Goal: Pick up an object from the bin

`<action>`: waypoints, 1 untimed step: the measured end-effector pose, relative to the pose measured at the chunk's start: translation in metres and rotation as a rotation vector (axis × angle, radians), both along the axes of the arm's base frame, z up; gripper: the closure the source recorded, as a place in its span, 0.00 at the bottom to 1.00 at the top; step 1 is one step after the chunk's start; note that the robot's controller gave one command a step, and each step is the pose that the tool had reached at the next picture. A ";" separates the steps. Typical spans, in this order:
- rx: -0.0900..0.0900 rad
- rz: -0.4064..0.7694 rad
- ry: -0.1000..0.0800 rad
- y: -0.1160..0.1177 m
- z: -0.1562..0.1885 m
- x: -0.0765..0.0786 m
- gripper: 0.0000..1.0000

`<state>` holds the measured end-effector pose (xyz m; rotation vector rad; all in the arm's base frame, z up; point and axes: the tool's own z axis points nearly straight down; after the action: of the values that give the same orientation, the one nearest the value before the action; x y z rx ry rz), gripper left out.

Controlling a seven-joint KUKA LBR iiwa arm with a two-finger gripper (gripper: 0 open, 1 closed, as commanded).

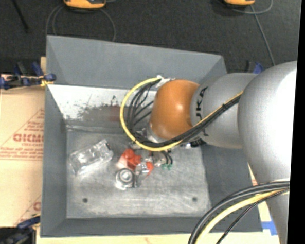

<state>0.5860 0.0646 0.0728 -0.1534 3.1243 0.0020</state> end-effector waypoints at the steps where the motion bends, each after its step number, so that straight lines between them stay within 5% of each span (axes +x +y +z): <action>1: 0.001 -0.145 0.006 -0.012 0.029 0.010 0.00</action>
Offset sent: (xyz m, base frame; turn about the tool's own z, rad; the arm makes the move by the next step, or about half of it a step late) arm 0.0077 -0.0116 0.0272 0.1469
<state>0.5957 0.0530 0.1018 0.0730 3.1329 0.0029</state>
